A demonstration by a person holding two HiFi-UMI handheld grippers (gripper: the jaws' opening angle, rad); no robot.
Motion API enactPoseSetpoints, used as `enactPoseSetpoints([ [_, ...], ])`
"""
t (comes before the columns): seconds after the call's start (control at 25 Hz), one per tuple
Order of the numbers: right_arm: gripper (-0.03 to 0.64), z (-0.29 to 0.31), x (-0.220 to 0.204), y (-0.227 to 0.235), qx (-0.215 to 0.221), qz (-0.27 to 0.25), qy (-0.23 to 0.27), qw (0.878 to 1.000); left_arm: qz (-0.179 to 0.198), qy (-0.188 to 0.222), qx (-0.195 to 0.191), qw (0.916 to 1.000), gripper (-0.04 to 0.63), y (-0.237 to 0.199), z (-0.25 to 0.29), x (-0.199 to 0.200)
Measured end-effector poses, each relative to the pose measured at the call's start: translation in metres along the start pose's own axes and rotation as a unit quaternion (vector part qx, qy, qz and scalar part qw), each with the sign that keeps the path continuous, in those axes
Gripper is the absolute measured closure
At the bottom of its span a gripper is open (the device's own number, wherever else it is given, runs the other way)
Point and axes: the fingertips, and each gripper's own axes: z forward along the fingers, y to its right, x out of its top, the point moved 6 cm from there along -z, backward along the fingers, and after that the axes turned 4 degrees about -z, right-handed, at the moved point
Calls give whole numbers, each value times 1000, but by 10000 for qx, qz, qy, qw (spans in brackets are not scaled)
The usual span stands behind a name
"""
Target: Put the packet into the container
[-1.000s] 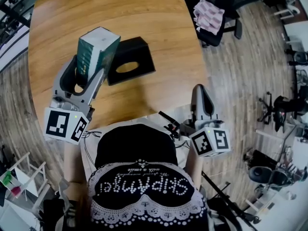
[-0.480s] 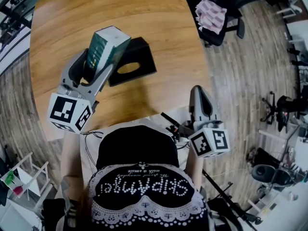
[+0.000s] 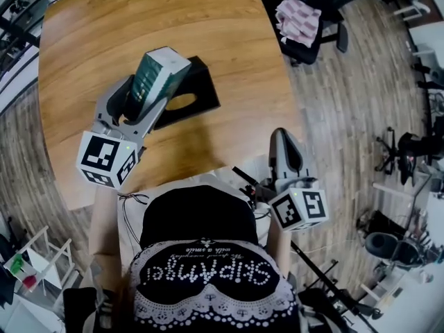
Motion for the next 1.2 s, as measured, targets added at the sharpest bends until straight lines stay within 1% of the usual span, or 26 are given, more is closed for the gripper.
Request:
enactPoseSetpoints([
  [0.2, 580, -6, 1, 5, -90, 41, 2, 10000, 31, -138, -156, 9998, 250, 6, 12, -5],
  [0.36, 580, -9, 0, 12, -185, 55, -18, 9998, 14, -177, -222, 9996, 250, 8, 27, -12],
  [0.68, 580, -15, -1, 20, -359, 89, -33, 9993, -6, -405, -332, 9986, 250, 10, 47, -29],
  [0.8, 580, -17, -2, 23, -401, 99, -49, 9991, 123, -500, -380, 9980, 250, 14, 52, -35],
  [0.96, 580, -17, -4, 24, -421, 108, -61, 9990, 411, -661, -447, 9960, 250, 19, 58, -42],
  [1.2, 580, -15, -5, 24, -423, 124, -86, 9990, 625, -921, -553, 9922, 250, 21, 64, -55],
])
